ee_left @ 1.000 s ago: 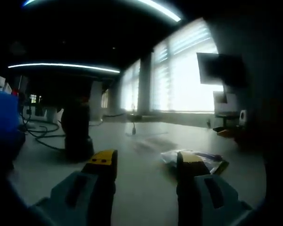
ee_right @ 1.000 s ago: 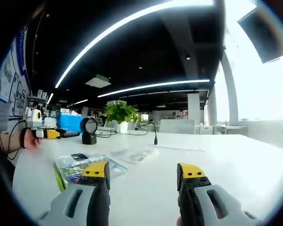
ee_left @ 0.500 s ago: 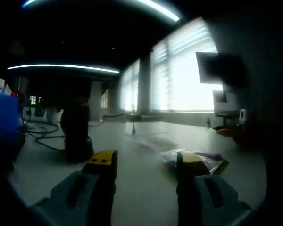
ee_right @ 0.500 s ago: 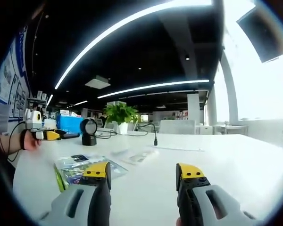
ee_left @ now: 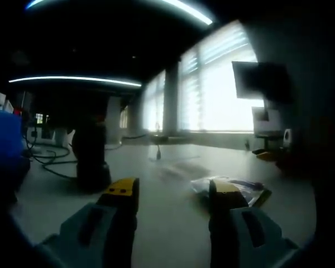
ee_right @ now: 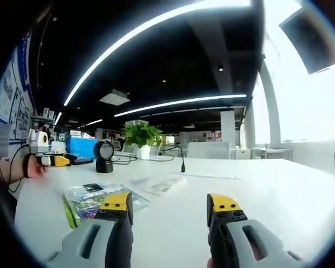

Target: Clip sheet goods on table flip sheet goods clip sheet goods scan sheet goods put sheet goods back to table

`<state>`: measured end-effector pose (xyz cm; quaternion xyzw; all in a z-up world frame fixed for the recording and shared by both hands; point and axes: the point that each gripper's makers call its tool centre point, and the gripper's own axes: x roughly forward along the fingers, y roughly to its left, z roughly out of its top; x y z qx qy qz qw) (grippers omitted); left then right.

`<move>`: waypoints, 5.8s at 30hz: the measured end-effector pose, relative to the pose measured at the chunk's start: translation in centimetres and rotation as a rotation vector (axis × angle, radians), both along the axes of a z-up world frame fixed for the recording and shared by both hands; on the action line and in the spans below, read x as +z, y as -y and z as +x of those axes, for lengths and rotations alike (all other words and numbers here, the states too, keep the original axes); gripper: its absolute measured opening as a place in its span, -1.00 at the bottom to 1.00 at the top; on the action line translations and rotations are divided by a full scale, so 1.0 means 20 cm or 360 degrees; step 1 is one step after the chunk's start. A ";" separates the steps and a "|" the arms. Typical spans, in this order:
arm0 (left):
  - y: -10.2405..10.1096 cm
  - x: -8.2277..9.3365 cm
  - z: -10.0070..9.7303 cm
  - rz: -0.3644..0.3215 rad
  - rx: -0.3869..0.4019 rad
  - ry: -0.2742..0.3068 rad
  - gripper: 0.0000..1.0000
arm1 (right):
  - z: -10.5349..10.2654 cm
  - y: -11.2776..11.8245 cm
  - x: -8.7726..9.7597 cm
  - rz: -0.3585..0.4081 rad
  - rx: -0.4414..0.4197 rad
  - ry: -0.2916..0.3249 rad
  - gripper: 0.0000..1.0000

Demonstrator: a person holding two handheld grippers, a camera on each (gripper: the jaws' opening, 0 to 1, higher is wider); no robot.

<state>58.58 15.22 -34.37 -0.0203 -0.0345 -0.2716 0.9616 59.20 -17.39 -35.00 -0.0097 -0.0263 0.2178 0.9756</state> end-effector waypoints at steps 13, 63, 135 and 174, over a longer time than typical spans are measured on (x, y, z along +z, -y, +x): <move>0.00 0.00 0.00 0.0004 0.0008 -0.0005 -0.15 | 0.01 0.02 -0.02 -0.0010 -0.0030 -0.0026 -0.06; -0.01 0.00 0.00 -0.0001 0.0011 -0.0001 -0.16 | -0.30 -0.89 0.24 -0.0624 0.0305 0.0359 -0.20; -0.01 0.00 0.01 -0.0009 0.0015 -0.0007 -0.16 | -0.26 -1.17 -0.26 -0.1031 0.0378 0.0073 -0.92; -0.01 0.00 0.00 -0.0009 0.0023 -0.0008 -0.16 | -0.23 -1.02 0.09 -0.0450 0.0297 0.0043 -1.00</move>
